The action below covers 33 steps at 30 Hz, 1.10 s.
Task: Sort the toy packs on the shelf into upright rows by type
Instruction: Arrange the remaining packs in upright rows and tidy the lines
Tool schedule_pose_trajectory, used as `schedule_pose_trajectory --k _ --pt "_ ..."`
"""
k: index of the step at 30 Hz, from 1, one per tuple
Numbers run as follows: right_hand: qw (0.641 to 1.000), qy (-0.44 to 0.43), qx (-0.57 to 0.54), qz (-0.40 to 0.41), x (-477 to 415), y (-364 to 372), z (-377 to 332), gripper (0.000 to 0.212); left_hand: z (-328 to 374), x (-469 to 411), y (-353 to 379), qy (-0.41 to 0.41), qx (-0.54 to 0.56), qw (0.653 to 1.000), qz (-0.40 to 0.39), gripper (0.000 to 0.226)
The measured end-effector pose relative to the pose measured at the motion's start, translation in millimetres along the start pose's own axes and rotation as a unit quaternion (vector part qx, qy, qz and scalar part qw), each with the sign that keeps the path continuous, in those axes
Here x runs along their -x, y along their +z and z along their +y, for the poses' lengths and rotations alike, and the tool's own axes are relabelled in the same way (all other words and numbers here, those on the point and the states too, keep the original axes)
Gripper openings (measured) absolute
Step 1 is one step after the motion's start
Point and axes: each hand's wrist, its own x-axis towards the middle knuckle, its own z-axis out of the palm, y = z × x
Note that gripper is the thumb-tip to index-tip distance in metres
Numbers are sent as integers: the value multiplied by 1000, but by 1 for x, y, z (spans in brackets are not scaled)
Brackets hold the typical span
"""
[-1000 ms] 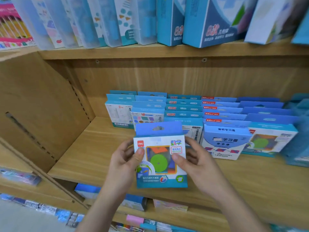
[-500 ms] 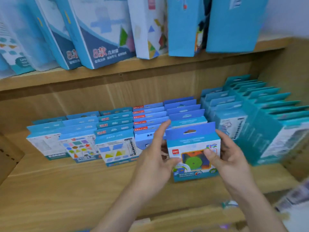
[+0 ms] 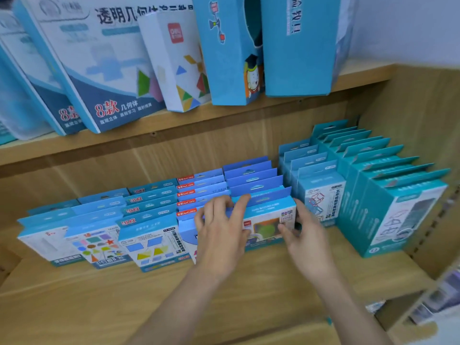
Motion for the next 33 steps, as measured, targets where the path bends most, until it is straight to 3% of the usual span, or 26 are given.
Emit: schedule_pose_trajectory --k 4,7,11,14,17,21,25,29,33 --pt "1000 8 5 2 3 8 0 46 -2 -5 -2 32 -60 998 -4 84" --pt "993 42 -108 -15 3 8 -7 42 -5 -7 -2 49 -74 995 -37 83" --pt "960 118 -252 -22 -8 1 -21 59 -5 -7 2 60 -94 991 -79 88" --pt "944 148 -292 -36 -17 -4 -32 50 -6 -9 1 66 -91 990 -89 86" --pt "963 128 -234 -31 -18 1 -39 36 -11 -9 -1 82 -81 990 -84 91" --pt "1000 -18 20 6 -10 0 -41 76 -30 -2 -14 51 -90 993 -63 108" --pt "956 -158 245 -8 -6 0 -45 87 -64 14 -22 -27 -104 991 -79 117" --pt "930 -149 326 -85 -13 9 -52 94 -78 23 -16 -28 -64 993 -98 115" --pt "919 -148 353 -89 -16 21 -50 101 -81 21 -14 -23 -31 995 -94 112"
